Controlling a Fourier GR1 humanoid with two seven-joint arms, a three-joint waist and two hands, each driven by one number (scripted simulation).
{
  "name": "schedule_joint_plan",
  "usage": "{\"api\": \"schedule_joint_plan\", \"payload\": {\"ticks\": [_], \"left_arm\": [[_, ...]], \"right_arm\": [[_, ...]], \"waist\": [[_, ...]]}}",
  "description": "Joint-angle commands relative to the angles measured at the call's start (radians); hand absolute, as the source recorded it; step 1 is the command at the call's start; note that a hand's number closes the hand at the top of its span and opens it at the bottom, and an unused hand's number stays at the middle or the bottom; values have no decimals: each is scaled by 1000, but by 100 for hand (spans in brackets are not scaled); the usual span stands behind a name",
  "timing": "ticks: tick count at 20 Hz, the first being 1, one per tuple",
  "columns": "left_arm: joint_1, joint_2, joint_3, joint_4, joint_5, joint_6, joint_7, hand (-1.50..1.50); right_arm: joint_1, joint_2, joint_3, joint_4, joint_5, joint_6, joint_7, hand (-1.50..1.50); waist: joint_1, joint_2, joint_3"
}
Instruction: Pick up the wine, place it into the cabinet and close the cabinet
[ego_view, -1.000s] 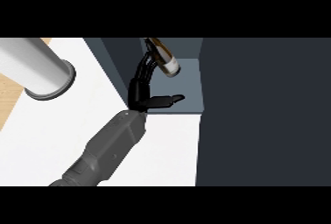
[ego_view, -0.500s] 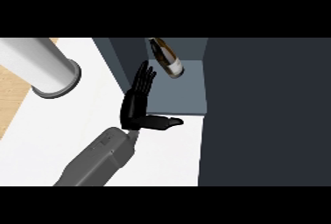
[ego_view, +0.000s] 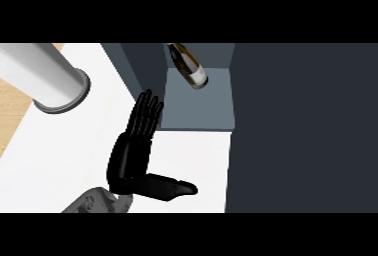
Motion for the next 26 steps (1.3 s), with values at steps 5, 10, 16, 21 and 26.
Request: {"api": "schedule_joint_plan", "payload": {"ticks": [5,10,16,21,26], "left_arm": [[163,120,32,-322,-64,63,107,-150],[278,138,14,-390,-101,101,56,-150],[470,275,161,-506,-59,31,13,-150],[665,342,258,-576,-7,-86,-77,-150],[755,377,396,-537,66,-217,-113,-150]], "right_arm": [[23,-51,41,-11,10,79,21,150],[43,-158,115,-33,-32,235,48,150],[100,-167,178,-112,-177,237,167,150],[119,-90,391,-184,-94,177,229,150],[49,10,588,-198,89,53,305,150]], "waist": [[-7,2,0],[3,-1,0],[-1,1,-1],[9,-3,-2],[2,-3,-4]]}}
